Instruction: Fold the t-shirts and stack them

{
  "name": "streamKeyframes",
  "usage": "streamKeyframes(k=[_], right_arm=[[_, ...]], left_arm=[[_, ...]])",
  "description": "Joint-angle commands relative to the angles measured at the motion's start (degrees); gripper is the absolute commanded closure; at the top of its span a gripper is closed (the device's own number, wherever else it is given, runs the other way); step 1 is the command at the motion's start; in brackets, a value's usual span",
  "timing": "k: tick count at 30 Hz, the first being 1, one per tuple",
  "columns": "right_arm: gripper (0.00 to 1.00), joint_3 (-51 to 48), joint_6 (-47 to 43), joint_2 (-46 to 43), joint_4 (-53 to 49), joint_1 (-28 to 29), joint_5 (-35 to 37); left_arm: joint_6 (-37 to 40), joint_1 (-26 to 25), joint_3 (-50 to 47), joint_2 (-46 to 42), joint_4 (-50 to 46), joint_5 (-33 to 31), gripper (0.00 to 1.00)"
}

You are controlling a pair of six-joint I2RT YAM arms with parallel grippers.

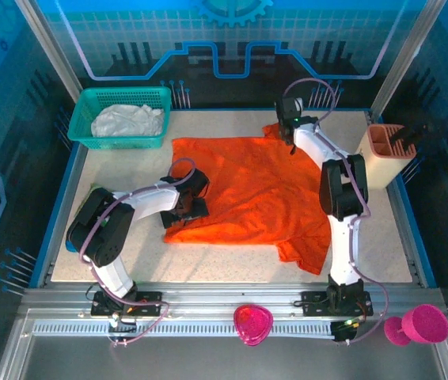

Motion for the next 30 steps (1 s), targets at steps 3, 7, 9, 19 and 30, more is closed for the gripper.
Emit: streamKeyframes(k=[3, 7, 9, 19, 30], right_arm=[[0.22, -9.2, 8.9, -9.5, -4.9, -0.6, -8.4], [0.28, -13.8, 14.2, -10.4, -12.0, -1.8, -19.7], [0.29, -17.6, 15.4, -11.8, -13.2, -1.8, -23.4], [0.29, -37.4, 18.9, -24.6, -13.2, -2.6, -32.4], [0.4, -44.7, 22.6, -22.5, -9.2, -8.9, -37.6]], left_arm=[[2.4, -0.6, 1.7, 1.3, -0.8, 1.0, 0.01], [3.7, -0.6, 3.2, 0.5, -3.0, -1.3, 0.01], [4.6, -0.6, 3.6, -0.9, -3.8, -2.6, 0.01], [6.7, -0.2, 4.2, -12.9, -8.8, -9.9, 0.01], [5.6, 0.0, 6.0, 3.1, -0.6, -3.9, 0.14]])
